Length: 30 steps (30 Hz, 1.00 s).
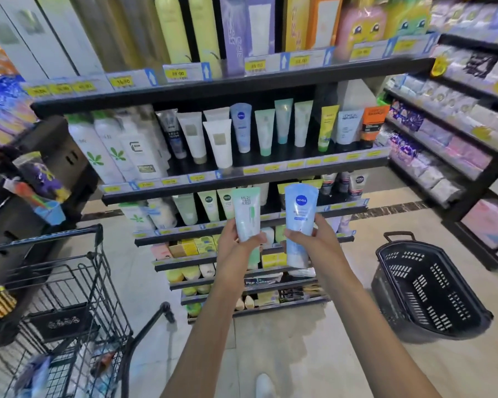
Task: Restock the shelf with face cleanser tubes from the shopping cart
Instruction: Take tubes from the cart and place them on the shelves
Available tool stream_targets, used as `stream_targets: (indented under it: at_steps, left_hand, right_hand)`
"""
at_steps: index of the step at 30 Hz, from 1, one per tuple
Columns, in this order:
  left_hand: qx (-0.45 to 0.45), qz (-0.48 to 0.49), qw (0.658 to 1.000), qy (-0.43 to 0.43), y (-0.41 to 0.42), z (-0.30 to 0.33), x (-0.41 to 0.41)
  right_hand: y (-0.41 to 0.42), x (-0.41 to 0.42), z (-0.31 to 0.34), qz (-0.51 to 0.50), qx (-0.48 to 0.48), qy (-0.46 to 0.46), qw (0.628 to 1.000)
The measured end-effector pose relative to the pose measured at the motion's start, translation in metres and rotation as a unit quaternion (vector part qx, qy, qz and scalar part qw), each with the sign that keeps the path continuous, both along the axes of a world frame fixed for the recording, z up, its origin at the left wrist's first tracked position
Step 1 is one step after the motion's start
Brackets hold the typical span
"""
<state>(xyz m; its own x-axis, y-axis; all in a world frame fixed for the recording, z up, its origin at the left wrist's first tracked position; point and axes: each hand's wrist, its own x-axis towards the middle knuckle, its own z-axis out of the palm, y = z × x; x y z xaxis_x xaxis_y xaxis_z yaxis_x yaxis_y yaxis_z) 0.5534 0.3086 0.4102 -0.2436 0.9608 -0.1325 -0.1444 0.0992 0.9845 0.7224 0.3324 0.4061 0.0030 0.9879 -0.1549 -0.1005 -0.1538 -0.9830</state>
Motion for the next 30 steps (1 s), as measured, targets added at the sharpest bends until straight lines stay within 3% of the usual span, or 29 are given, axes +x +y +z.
stream_targets:
  at_steps: [22,30]
  left_hand:
    - [0.022,0.053,0.998,-0.013,0.115,-0.017,-0.048]
    - [0.014,0.071,0.997,-0.019,0.131,-0.019,-0.051]
  right_hand:
    - [0.21,-0.081,0.061,0.039,0.116,-0.079,0.989]
    - [0.266,-0.105,0.048,0.026,0.142,-0.149,0.978]
